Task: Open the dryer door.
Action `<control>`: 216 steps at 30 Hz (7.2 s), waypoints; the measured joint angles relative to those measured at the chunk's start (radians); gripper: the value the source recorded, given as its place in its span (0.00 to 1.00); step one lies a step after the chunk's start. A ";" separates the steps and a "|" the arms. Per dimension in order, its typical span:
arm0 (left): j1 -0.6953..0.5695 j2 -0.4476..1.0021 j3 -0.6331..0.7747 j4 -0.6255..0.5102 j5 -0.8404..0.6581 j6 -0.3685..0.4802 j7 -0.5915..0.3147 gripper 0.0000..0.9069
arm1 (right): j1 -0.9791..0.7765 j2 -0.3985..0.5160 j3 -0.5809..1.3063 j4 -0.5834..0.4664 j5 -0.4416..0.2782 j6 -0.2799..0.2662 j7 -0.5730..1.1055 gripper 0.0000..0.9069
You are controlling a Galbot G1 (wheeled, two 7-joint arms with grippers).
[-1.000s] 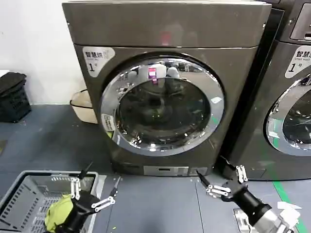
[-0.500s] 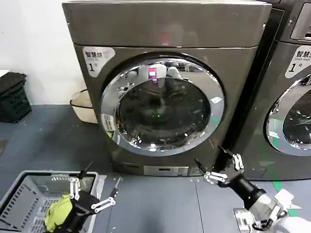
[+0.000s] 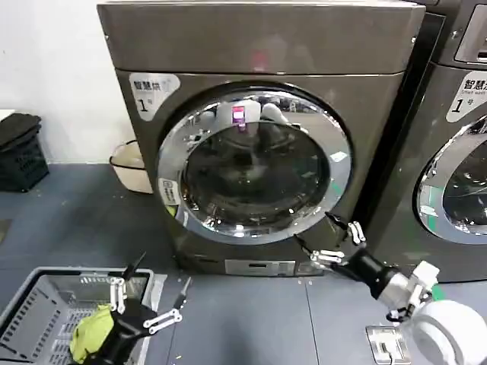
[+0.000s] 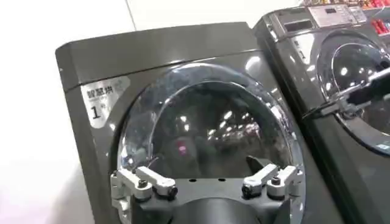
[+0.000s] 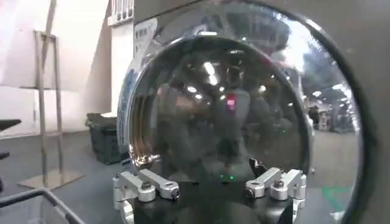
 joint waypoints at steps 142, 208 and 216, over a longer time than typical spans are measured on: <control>0.021 -0.044 0.006 -0.031 0.009 0.002 0.013 1.00 | 0.776 0.413 -0.767 -0.539 0.103 -0.011 -0.214 1.00; -0.497 0.487 0.012 0.270 -0.181 0.142 0.085 1.00 | 0.015 -0.200 -0.038 0.134 0.102 0.013 -0.318 1.00; -0.570 0.516 0.146 0.278 -0.172 0.134 0.104 1.00 | -0.383 -0.112 0.402 0.196 0.037 0.075 -0.267 1.00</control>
